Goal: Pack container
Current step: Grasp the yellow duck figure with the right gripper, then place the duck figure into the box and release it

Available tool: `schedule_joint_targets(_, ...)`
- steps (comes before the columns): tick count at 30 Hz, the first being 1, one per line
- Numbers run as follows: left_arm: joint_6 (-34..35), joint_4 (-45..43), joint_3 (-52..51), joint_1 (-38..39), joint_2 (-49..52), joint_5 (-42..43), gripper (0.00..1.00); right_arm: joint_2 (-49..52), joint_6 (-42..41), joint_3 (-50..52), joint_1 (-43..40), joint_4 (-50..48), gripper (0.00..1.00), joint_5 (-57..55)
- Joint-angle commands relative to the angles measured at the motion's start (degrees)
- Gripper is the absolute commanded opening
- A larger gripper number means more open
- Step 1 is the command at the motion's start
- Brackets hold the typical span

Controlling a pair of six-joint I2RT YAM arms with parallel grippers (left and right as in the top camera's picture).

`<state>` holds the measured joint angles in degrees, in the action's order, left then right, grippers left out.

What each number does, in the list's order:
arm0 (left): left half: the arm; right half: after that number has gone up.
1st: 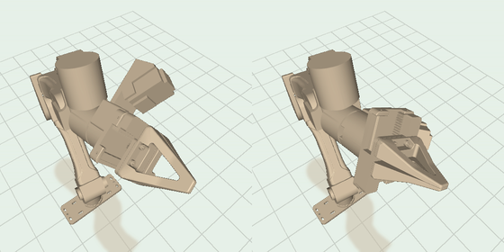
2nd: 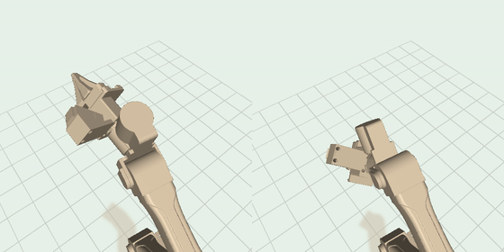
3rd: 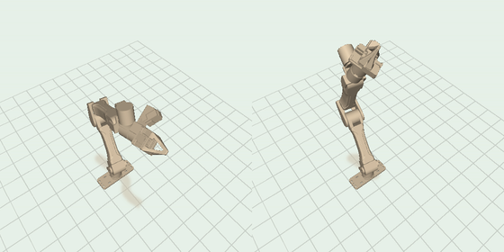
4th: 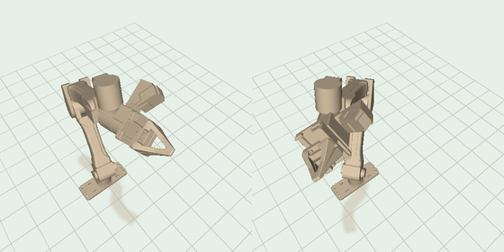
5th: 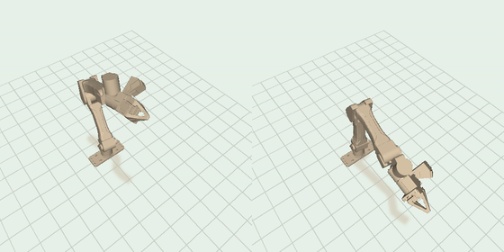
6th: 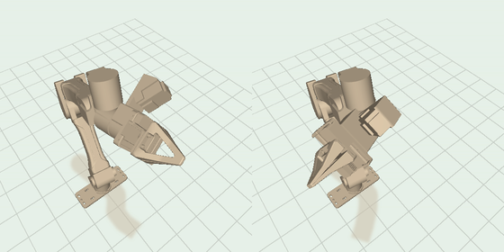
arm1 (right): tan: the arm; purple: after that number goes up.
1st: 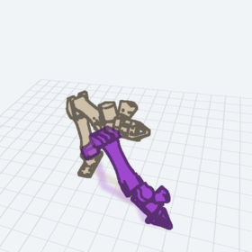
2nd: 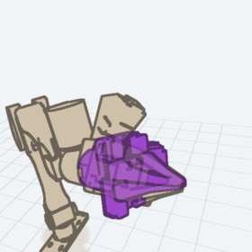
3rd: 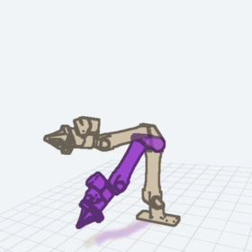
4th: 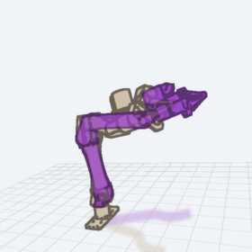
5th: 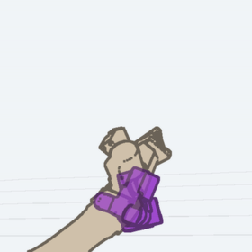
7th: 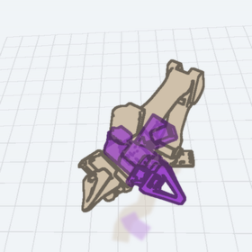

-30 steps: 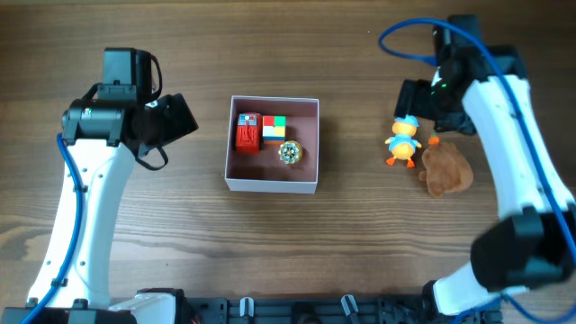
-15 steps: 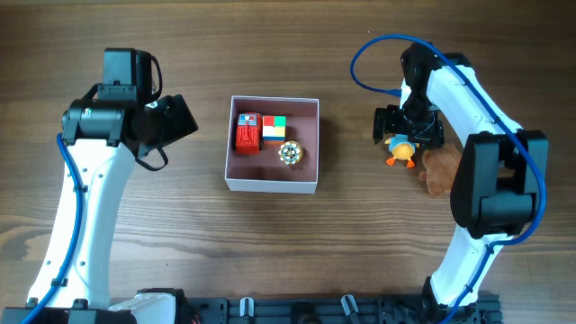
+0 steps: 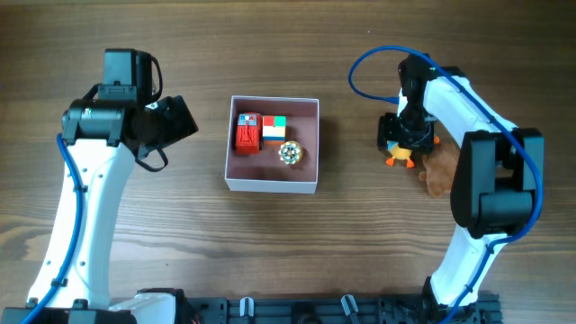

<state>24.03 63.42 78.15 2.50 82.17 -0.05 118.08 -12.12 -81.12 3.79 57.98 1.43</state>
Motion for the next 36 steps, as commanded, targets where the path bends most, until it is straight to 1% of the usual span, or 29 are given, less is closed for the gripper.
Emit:
schedule_joint_targets(1, -1.14, 0.07, -0.48, -0.11, -0.09, 0.68, 0.77, 0.85, -0.02, 0.15, -0.11, -0.35, 0.53, 0.57)
schedule_joint_targets(2, -1.14, 0.07, -0.48, -0.11, -0.09, 0.68, 0.77, 0.85, -0.04, 0.15, -0.11, -0.37, 0.41, 0.57)
schedule_joint_targets(6, -1.14, 0.07, -0.48, -0.11, -0.09, 0.68, 0.77, 0.83, -0.02, 0.13, -0.11, -0.11, 0.05, 0.52)
schedule_joint_targets(11, -1.14, 0.04, -0.48, -0.11, -0.09, 0.68, 0.78, -0.66, -0.09, -1.11, -0.04, 3.96, 0.04, 0.57)
schedule_joint_targets(16, -1.14, 0.04, -0.48, -0.11, -0.09, 0.68, 0.78, -11.08, -0.13, -5.81, 3.30, 8.39, 0.04, 0.59)
schedule_joint_targets(18, -1.14, 0.04, -0.48, -0.11, -0.09, 0.68, 0.78, -18.38, -0.85, -7.80, 7.37, 8.22, 0.04, 0.59)
schedule_joint_targets(20, -1.14, 0.02, -0.48, -0.11, -0.09, 0.66, 0.78, -25.35, -3.13, -9.18, 13.75, 5.77, 0.04, 0.52)
schedule_joint_targets(22, -1.14, 0.04, -0.48, -0.11, -0.09, 0.68, 0.78, -29.14, -6.91, -9.42, 19.74, 2.45, 0.05, 0.07)
schedule_joint_targets(23, -1.11, 0.04, -0.48, -0.11, -0.09, 0.68, 0.78, -30.08, -11.39, -9.42, 24.55, 0.13, 0.04, -1.49)
schedule_joint_targets(26, -1.11, 0.07, -0.48, -0.11, -0.09, 0.70, 0.78, -27.87, -18.97, -9.38, 31.08, -2.51, 0.04, -5.66)
schedule_joint_targets(28, -1.11, 0.07, -0.48, -0.11, -0.09, 0.68, 0.78, -23.69, -24.65, -9.38, 33.53, -4.61, 0.04, -6.36)
schedule_joint_targets(31, -1.11, 0.04, -0.48, -0.11, -0.09, 0.68, 0.78, -17.79, -28.61, -9.38, 34.69, -6.62, 0.04, -6.36)
schedule_joint_targets(36, -1.14, 0.07, -0.48, -0.11, -0.09, 0.68, 0.78, -9.33, -31.80, -9.38, 34.49, -8.61, 0.04, -6.56)
